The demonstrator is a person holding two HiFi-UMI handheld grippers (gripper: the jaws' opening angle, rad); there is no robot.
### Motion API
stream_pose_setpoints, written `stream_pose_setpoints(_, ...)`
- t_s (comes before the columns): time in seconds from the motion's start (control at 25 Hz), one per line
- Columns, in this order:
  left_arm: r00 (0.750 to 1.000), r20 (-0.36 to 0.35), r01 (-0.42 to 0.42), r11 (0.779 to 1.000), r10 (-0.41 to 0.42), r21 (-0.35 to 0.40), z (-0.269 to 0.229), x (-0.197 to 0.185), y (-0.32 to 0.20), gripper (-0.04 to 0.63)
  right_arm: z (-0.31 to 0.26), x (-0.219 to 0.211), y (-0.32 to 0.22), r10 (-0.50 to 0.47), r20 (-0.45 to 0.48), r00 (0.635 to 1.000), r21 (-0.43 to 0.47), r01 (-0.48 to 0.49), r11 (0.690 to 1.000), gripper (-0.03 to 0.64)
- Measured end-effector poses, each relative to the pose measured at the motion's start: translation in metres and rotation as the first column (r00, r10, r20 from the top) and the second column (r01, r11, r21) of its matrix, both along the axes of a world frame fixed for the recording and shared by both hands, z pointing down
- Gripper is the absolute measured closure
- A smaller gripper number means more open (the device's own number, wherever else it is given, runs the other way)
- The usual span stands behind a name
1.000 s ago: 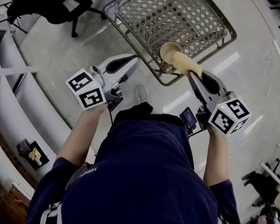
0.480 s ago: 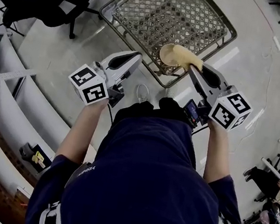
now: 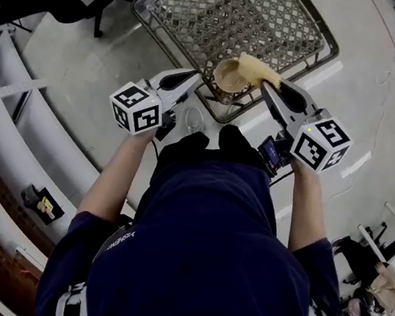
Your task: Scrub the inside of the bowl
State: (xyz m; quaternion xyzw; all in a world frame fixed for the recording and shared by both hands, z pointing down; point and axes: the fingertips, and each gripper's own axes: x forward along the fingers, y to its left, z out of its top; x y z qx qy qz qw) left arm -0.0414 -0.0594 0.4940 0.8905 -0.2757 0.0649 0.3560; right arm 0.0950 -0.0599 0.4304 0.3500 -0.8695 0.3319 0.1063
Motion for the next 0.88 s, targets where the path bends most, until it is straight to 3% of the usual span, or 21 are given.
stream_pose_setpoints(0.48,0.979,0.186,0.117,0.981,-0.087,-0.157,0.119,0.024,-0.03,0.575,0.071,0.039,-0.029,-0.139,-0.091,0.986,-0.103,0.13,0.986,0.554)
stream_pose_setpoints(0.88,0.948,0.318,0.118,0.959,-0.031,-0.259,0.198,0.036,-0.021,0.515,0.099,0.071,-0.025,-0.175,-0.142,0.974,-0.173,0.15,0.973,0.554)
